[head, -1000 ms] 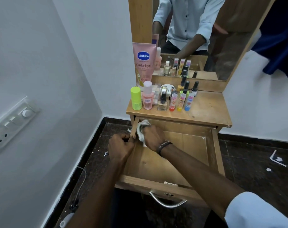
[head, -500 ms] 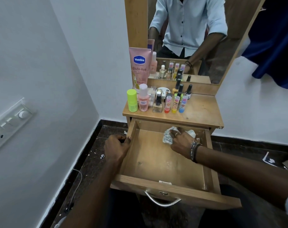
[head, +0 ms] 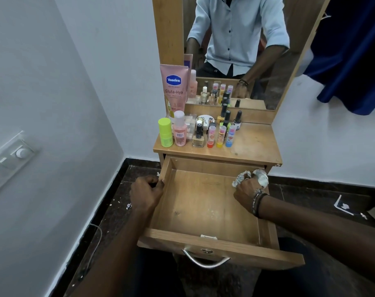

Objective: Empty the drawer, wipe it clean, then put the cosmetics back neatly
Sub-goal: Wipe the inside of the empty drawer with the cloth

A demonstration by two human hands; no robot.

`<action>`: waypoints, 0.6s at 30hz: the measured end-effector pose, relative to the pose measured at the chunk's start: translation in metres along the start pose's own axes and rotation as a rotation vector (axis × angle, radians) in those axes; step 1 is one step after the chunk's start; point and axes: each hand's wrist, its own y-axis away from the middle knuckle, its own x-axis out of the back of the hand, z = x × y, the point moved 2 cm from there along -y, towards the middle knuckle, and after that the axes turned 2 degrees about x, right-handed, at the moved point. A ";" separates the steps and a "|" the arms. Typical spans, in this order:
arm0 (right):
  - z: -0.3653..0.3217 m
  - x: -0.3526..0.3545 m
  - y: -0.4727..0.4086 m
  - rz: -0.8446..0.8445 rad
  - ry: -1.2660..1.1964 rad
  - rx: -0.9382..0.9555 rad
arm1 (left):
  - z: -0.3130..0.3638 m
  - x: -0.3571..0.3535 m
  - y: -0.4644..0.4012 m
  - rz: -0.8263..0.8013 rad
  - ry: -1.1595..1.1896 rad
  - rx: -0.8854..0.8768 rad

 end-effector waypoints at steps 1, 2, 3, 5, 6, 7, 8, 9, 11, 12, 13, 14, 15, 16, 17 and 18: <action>-0.001 0.001 0.004 -0.024 0.008 0.000 | 0.000 0.000 0.000 0.001 0.000 0.000; -0.002 0.004 0.009 -0.044 0.010 0.014 | 0.001 0.000 0.000 0.002 0.003 0.001; -0.003 0.009 0.016 -0.055 0.003 0.034 | 0.001 0.000 0.001 0.003 0.005 0.003; -0.007 0.017 0.031 -0.068 -0.021 0.106 | 0.002 0.001 0.002 0.007 0.006 0.010; -0.010 0.019 0.037 -0.071 -0.024 0.152 | 0.002 0.001 0.002 0.010 0.007 0.011; -0.012 0.020 0.043 -0.073 -0.019 0.201 | 0.002 0.001 0.002 0.014 0.006 0.008; -0.013 0.022 0.048 -0.081 -0.022 0.253 | 0.003 0.000 0.002 0.016 0.005 0.006; -0.014 0.024 0.053 -0.096 -0.028 0.298 | 0.003 0.000 0.002 0.018 0.005 0.003; -0.013 0.029 0.058 -0.120 -0.032 0.352 | 0.003 0.000 0.002 0.024 -0.001 0.001; -0.011 0.030 0.058 -0.126 -0.036 0.358 | 0.003 0.000 0.001 0.020 -0.002 0.001; -0.008 0.031 0.055 -0.125 -0.043 0.344 | 0.003 0.000 0.002 0.012 0.001 0.000; -0.006 0.030 0.048 -0.130 -0.056 0.309 | 0.003 0.000 0.002 0.005 0.004 0.000; -0.004 0.029 0.041 -0.130 -0.080 0.261 | 0.003 0.000 0.002 0.003 0.006 0.001; -0.001 0.028 0.033 -0.127 -0.101 0.209 | 0.003 0.001 0.002 0.003 0.005 0.004; 0.002 0.027 0.027 -0.116 -0.111 0.151 | 0.003 0.001 0.002 0.003 0.002 0.006; 0.007 0.028 0.022 -0.107 -0.106 0.094 | 0.003 0.001 0.002 0.001 0.001 0.006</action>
